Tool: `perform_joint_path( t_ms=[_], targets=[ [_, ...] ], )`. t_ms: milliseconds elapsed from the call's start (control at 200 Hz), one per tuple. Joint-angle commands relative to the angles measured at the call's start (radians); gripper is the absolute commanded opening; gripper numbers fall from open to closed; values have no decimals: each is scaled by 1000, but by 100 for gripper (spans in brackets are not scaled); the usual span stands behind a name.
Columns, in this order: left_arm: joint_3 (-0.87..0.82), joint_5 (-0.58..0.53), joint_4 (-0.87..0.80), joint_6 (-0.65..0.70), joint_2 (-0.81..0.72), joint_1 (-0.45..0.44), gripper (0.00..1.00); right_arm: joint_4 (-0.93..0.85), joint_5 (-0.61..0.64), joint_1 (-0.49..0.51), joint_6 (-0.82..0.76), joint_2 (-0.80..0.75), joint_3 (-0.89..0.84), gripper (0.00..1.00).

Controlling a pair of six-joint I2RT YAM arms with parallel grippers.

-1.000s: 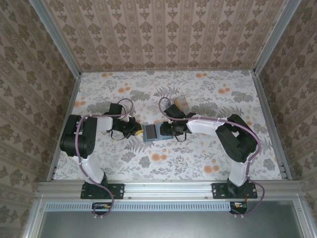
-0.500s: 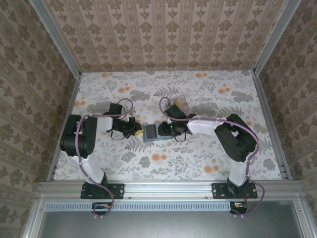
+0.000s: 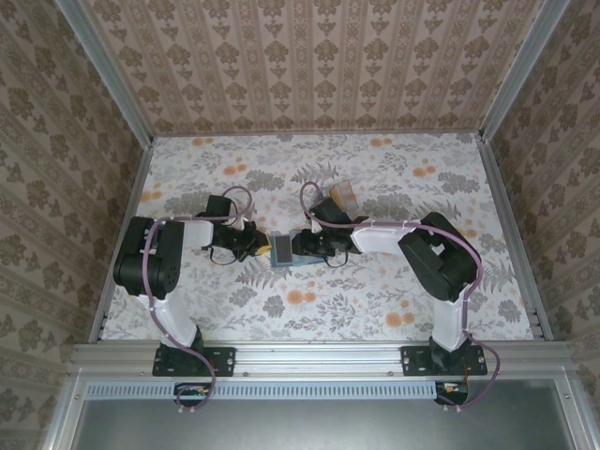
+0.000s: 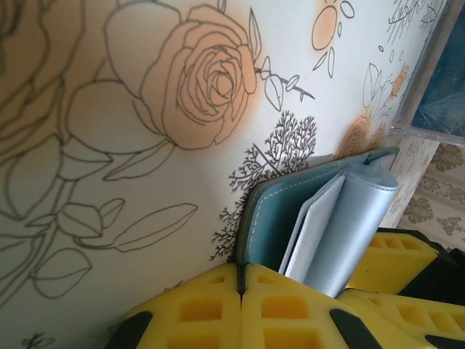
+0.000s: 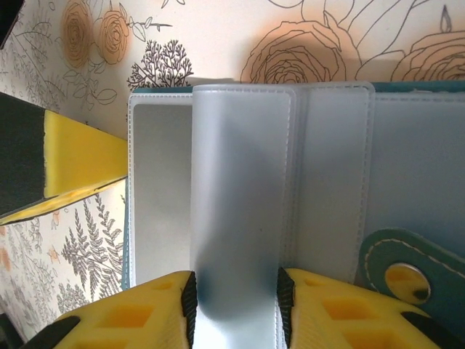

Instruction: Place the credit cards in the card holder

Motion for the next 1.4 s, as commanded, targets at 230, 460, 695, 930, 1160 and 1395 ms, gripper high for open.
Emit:
perform_joint_path(
  t_ms=[230,460,695,930,1160,1395],
  targets=[
    [-22,-24,-17,-1,18,-18,0,94,-84,-8,39,28,9,40],
    [-17,-23,-32,10,25,-16,0,170,-107,-19,64,19,-37,44],
    [-3,-23,-51,20,27,-16,0,323,-196,-52,130,28,-78,45],
    [7,-21,-62,31,35,-14,0,417,-288,-63,141,41,-78,44],
    [7,-19,-63,30,34,-16,0,370,-291,-63,111,60,-66,43],
    [-1,-14,-54,24,29,-16,0,310,-220,-65,91,27,-97,41]
  ],
)
